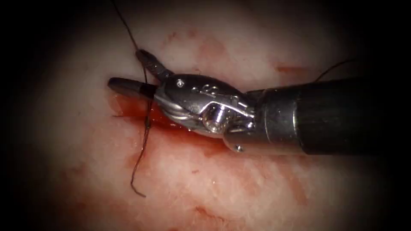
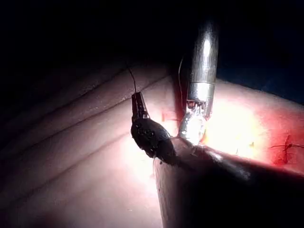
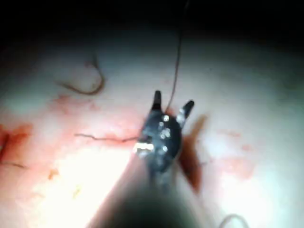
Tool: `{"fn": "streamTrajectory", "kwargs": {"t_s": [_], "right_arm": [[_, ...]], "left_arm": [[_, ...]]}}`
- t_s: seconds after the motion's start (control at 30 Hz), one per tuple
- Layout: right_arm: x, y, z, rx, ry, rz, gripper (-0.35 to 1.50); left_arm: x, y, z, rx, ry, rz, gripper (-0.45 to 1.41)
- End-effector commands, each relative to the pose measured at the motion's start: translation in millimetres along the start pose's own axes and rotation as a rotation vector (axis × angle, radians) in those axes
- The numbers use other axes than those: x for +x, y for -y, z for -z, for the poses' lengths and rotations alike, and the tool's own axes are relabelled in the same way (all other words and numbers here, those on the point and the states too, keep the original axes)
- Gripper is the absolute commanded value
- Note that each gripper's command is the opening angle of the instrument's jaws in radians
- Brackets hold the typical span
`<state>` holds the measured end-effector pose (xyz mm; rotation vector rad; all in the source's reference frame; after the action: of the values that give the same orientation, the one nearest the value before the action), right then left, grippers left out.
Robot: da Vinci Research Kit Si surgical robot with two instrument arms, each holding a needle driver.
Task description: Wound Closure
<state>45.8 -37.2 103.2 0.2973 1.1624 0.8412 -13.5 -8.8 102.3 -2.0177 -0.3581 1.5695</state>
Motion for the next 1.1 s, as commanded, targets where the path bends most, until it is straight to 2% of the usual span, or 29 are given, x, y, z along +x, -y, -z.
{"fn": "streamTrajectory", "kwargs": {"t_s": [0.03, 0.33, 0.73, 0.83, 0.87, 0.9, 0.93, 0.97, 1.1], "right_arm": [[-0.1, 0.2, -1.0, 0.009, 0.0, -0.004, 1.25], [-0.4, 2.7, -2.1, 0.064, -0.013, -0.042, 1.23], [-1.5, 3.0, -2.7, 0.07, -0.015, -0.031, 1.23], [-1.5, 2.9, -2.6, 0.064, -0.016, -0.032, 1.14], [-1.5, 2.9, -2.6, 0.064, -0.016, -0.032, 1.08], [-1.5, 2.9, -2.5, 0.066, -0.016, -0.032, 0.74], [-1.5, 2.9, -2.5, 0.067, -0.015, -0.031, 0.12], [-1.4, 3.0, -2.3, 0.069, -0.015, -0.032, -0.35], [-1.2, 3.0, -1.8, 0.072, -0.012, -0.028, -0.35]], "left_arm": [[-0.3, 0.0, -0.6, -0.002, -0.002, -0.003, -0.45], [-0.5, 0.0, -0.8, -0.009, 0.001, -0.009, -0.45], [-0.4, -0.4, -1.0, -0.012, 0.0, -0.008, -0.45], [-0.2, -0.7, -1.2, -0.013, -0.001, -0.007, -0.45], [-0.3, -0.7, -1.3, -0.016, -0.003, -0.007, -0.45], [-0.4, -0.8, -1.5, -0.018, 0.0, -0.008, -0.45], [-0.5, -0.9, -1.5, -0.018, 0.0, -0.009, -0.45], [-0.6, -0.9, -1.6, -0.018, 0.0, -0.01, -0.45], [-1.1, -1.1, -2.0, -0.022, 0.004, -0.013, -0.45]]}}
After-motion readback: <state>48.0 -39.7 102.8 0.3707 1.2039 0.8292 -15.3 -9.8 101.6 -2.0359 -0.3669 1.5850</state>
